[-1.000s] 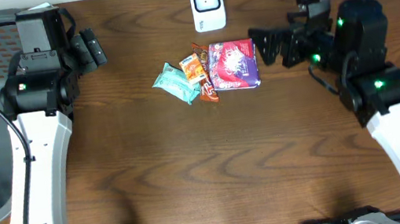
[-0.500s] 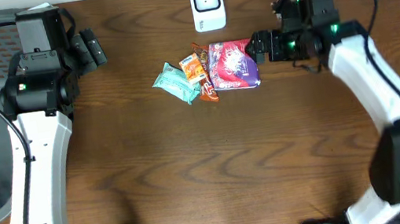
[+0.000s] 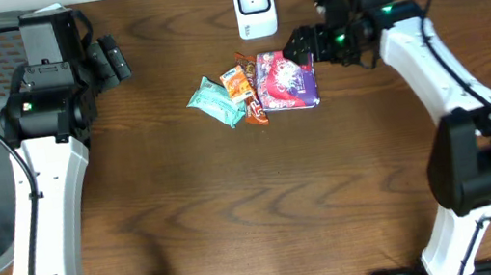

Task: Scan the item barcode
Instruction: 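Grasp the pink-purple pack with the right gripper and lift it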

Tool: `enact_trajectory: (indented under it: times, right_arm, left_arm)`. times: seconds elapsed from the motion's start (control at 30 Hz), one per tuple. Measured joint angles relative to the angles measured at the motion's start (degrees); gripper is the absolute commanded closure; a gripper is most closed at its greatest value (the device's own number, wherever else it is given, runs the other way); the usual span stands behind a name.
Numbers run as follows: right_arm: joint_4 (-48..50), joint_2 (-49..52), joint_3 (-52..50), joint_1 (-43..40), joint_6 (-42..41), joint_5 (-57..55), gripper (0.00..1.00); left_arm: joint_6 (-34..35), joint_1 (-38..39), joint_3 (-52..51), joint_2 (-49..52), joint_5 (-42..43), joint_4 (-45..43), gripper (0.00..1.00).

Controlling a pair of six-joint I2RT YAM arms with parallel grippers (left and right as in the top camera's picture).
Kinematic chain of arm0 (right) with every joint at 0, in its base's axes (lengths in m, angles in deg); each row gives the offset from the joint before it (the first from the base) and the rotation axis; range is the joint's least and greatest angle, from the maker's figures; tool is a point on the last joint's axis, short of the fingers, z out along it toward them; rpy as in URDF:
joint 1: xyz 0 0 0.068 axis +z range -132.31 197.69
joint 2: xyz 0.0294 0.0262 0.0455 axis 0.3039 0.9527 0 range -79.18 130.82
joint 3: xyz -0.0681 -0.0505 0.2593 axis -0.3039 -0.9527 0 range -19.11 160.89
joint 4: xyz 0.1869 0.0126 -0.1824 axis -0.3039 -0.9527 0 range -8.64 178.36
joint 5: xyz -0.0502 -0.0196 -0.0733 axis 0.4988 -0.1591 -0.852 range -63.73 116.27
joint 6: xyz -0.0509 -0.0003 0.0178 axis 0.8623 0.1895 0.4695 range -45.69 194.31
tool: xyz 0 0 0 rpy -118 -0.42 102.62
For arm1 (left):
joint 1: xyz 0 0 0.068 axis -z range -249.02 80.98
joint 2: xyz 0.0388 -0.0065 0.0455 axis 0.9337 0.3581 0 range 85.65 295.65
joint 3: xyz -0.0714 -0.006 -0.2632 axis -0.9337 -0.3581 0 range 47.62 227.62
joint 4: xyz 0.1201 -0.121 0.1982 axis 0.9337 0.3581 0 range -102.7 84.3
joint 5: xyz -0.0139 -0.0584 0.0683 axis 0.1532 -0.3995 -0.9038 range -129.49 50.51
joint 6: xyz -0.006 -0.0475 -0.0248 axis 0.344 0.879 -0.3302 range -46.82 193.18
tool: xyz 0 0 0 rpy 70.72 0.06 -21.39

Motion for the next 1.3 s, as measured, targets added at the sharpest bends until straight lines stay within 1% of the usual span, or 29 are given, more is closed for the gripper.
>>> enact_trajectory:
  times: [0.03, 0.07, 0.17, 0.27, 0.53, 0.57, 0.63, 0.67, 0.8, 0.87, 0.93, 0.97, 1.0, 1.03, 1.3]
  right_arm:
    - [-0.02, 1.01, 0.0, 0.31, -0.66, -0.26, 0.01]
    - [-0.09, 2.25, 0.0, 0.46, -1.25, -0.61, 0.03]
    - [-0.2, 5.42, 0.0, 0.42, -2.64, -1.44, 0.19]
    - [-0.37, 6.97, 0.0, 0.13, -3.54, -1.55, 0.3]
    - [-0.5, 9.75, 0.0, -1.55, -4.0, -1.33, 0.46]
    - [-0.5, 9.97, 0.0, -1.66, -4.09, -1.31, 0.46]
    - [-0.09, 10.88, 0.0, -1.9, -3.72, -0.61, 0.37]
    - [0.09, 11.15, 0.0, -1.88, -3.28, -0.13, 0.36]
    - [0.83, 11.58, 0.0, -1.84, -2.84, 0.66, 0.38]
    - [1.95, 11.58, 0.0, -1.79, -2.75, 0.9, 0.42]
    - [2.67, 11.58, 0.0, -1.73, -3.19, 1.07, 0.5]
    - [2.78, 11.58, 0.0, -1.68, -3.5, 1.16, 0.57]
    - [2.86, 11.58, 0.0, -1.62, -3.74, 1.29, 0.61]
    - [2.91, 11.58, 0.0, -1.55, -3.91, 1.42, 0.63]
    - [4.28, 11.58, -0.74, -1.38, -4.02, 1.88, 0.62]
  left_arm:
    - [0.0, 0.0, 0.0, 0.0, 0.0, 0.02, 0.02]
    - [0.0, 0.0, 0.0, 0.0, 0.0, 0.0, 0.02]
    - [0.0, 0.0, 0.0, 0.0, 0.0, 0.0, 0.02]
    - [0.0, 0.0, 0.0, 0.0, 0.0, 0.0, 0.02]
    - [0.0, 0.0, 0.0, 0.0, 0.0, 0.0, 0.02]
    - [0.0, 0.0, 0.0, 0.0, 0.0, 0.0, 0.02]
    - [0.0, 0.0, 0.0, 0.0, 0.0, 0.0, 0.02]
    - [0.0, 0.0, 0.0, 0.0, 0.0, 0.0, 0.02]
    - [0.0, 0.0, 0.0, 0.0, 0.0, 0.02, 0.02]
    - [0.0, 0.0, 0.0, 0.0, 0.0, 0.02, 0.02]
    - [0.0, 0.0, 0.0, 0.0, 0.0, 0.0, 0.02]
    - [0.0, 0.0, 0.0, 0.0, 0.0, 0.0, 0.02]
    - [0.0, 0.0, 0.0, 0.0, 0.0, 0.0, 0.02]
    - [0.0, 0.0, 0.0, 0.0, 0.0, 0.0, 0.02]
    - [0.0, 0.0, 0.0, 0.0, 0.0, 0.02, 0.02]
